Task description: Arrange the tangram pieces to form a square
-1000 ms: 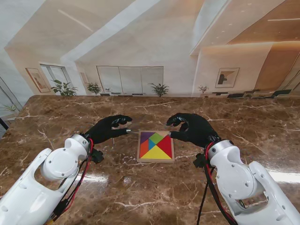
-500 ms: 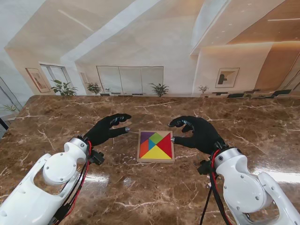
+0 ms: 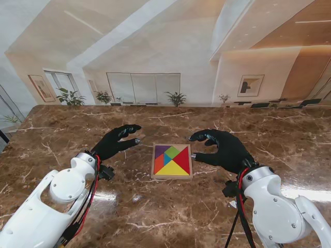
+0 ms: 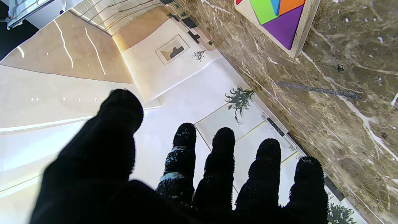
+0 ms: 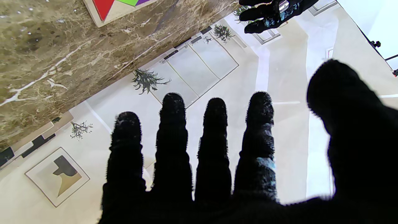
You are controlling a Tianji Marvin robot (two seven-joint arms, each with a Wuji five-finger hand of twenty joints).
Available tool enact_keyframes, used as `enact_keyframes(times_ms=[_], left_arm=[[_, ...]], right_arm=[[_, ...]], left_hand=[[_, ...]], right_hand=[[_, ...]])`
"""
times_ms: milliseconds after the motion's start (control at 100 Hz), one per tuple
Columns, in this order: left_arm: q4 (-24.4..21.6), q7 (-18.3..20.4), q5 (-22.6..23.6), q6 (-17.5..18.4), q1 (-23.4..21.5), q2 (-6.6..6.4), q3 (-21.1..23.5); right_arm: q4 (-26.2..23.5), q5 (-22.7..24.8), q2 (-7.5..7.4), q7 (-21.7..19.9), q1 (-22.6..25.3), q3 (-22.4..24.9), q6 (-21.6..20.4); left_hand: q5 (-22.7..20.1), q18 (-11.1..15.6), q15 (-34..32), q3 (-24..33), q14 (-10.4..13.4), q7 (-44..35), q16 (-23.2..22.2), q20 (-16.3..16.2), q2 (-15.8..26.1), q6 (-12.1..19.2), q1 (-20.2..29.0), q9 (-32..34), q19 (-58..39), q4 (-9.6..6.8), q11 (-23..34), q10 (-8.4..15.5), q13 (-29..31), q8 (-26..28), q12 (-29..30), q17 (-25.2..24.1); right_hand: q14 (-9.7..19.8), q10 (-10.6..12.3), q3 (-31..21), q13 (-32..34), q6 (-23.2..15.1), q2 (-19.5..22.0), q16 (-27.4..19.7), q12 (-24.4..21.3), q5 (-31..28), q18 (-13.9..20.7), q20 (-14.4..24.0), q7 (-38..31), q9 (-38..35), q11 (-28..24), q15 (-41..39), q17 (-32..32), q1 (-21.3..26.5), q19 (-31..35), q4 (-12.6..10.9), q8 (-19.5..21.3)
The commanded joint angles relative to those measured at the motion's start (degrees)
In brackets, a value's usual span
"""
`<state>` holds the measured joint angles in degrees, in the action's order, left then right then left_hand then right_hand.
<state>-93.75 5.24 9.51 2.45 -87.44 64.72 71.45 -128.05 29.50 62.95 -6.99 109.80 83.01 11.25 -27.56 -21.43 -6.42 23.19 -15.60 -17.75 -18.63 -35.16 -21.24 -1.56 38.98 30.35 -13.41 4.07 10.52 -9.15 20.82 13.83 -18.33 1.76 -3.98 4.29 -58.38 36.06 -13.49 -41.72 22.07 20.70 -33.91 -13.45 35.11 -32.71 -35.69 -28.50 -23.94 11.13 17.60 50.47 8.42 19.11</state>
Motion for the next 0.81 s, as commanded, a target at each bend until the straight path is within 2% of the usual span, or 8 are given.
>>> enact_keyframes(times_ms=[0,250,430,800], left_arm=[[0.8,0.1,-0.1,0.1,0.1,0.21,-0.4],[2.0,-0.1,-0.2,0.4,1.2,0.33,-1.2],[2.7,-1.3,-0.4,0.6,1.5,0.68,-1.4],[3.3,-1.0,-0.6,0.5,2.0,0.64,-1.7]], right_arm=[[0.1,-0.1,-0.07,-0.8,0.6,0.0,0.3],[-0.1,-0.9,-0.10,-1.3,0.8,0.6,0.3],[0.4,-1.8,0.18,-0.1,0.8,0.3,0.3],[1.3,-2.0,0.54,1.8,1.0,-0.2,-0.2]], left_hand=[[0.3,2.5,1.3,-1.6,1.5,0.8,0.6,-0.3,-1.4,0.6,0.9,-1.5,2.2,-1.07,-0.4,1.9,-1.2,-1.1,1.0,-0.5],[0.9,3.1,1.5,-2.0,1.7,1.0,0.7,-0.3,-1.2,0.7,0.8,-2.2,2.8,-1.07,-0.7,2.0,-1.5,-1.2,1.2,-0.8],[0.7,3.2,1.4,-2.2,1.8,0.9,0.8,-0.1,-1.2,0.9,0.8,-2.2,3.2,-1.11,-0.6,2.1,-1.4,-1.2,1.3,-0.9],[0.6,3.4,1.4,-2.6,1.8,0.8,0.8,0.2,-0.9,0.9,1.0,-2.0,3.7,-1.21,-0.5,2.1,-1.3,-1.2,1.4,-1.3]], right_hand=[[-0.1,1.2,0.5,-0.1,-1.9,-1.5,-0.4,-0.6,1.7,0.3,-0.5,1.0,0.7,0.9,0.9,-0.7,-3.1,-0.6,-0.1,-0.1],[0.0,1.4,1.0,-0.5,-2.4,-1.1,-0.3,-0.6,2.3,0.4,-0.5,1.5,1.4,1.3,1.2,-1.1,-3.6,-1.1,0.0,-0.1],[0.0,1.2,1.3,-0.5,-2.3,-1.0,-0.3,-0.6,2.4,0.5,-0.7,1.9,1.4,1.4,1.3,-1.4,-3.5,-2.1,-0.1,-0.1],[0.0,1.0,1.2,0.0,-1.9,-1.0,-0.1,-0.5,2.0,0.6,-0.6,1.7,0.5,1.2,1.0,-1.1,-3.3,-2.3,-0.2,0.0]])
